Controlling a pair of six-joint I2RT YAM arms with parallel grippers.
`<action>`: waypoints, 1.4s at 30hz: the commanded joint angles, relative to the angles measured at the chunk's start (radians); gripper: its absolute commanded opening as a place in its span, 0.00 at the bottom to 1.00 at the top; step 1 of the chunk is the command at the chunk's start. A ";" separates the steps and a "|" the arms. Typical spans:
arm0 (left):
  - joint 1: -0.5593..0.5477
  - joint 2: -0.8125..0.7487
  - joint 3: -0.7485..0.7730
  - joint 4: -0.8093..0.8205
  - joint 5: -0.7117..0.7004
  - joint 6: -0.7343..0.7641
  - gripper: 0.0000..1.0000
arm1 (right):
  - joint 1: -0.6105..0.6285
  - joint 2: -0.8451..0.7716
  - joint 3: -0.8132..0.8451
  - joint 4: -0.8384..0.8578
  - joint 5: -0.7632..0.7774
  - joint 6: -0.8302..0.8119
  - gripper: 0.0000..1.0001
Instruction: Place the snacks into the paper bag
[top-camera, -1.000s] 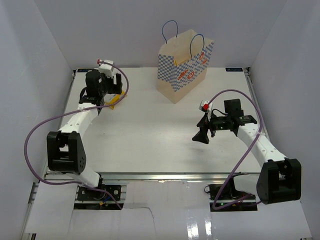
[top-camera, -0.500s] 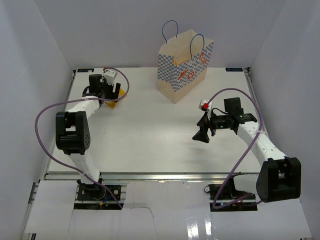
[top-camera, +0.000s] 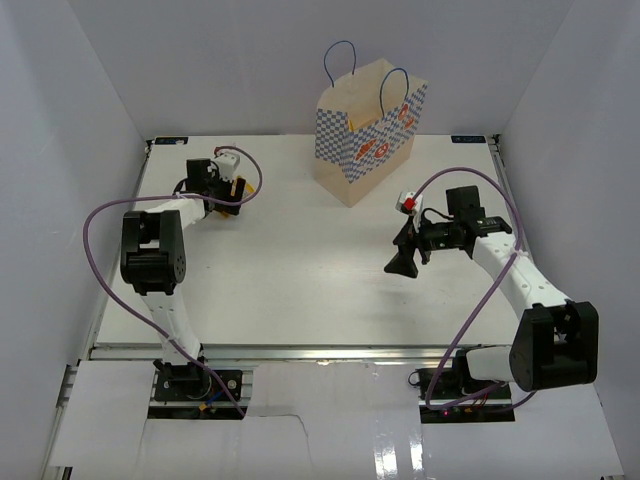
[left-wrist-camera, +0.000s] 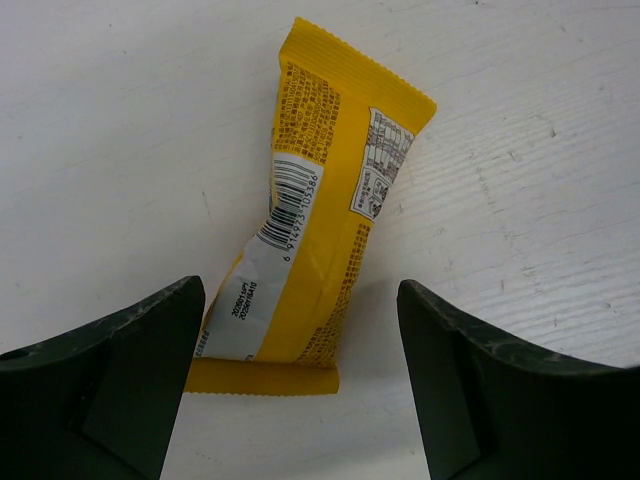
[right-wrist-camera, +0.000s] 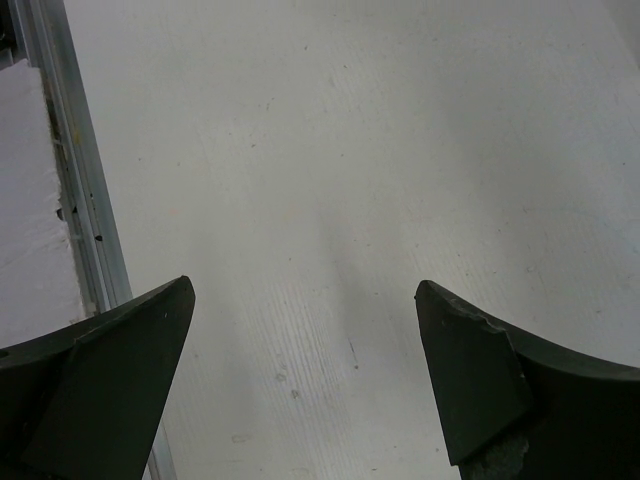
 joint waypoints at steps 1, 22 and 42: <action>0.033 0.007 0.012 0.036 0.015 -0.017 0.88 | -0.003 0.008 0.059 -0.023 -0.012 -0.013 0.97; 0.037 -0.145 -0.132 0.018 0.329 -0.203 0.21 | 0.029 0.069 0.113 0.265 -0.041 0.445 0.94; -0.414 -0.783 -0.714 0.460 0.447 -0.783 0.24 | 0.431 0.313 0.288 0.641 0.419 1.418 0.98</action>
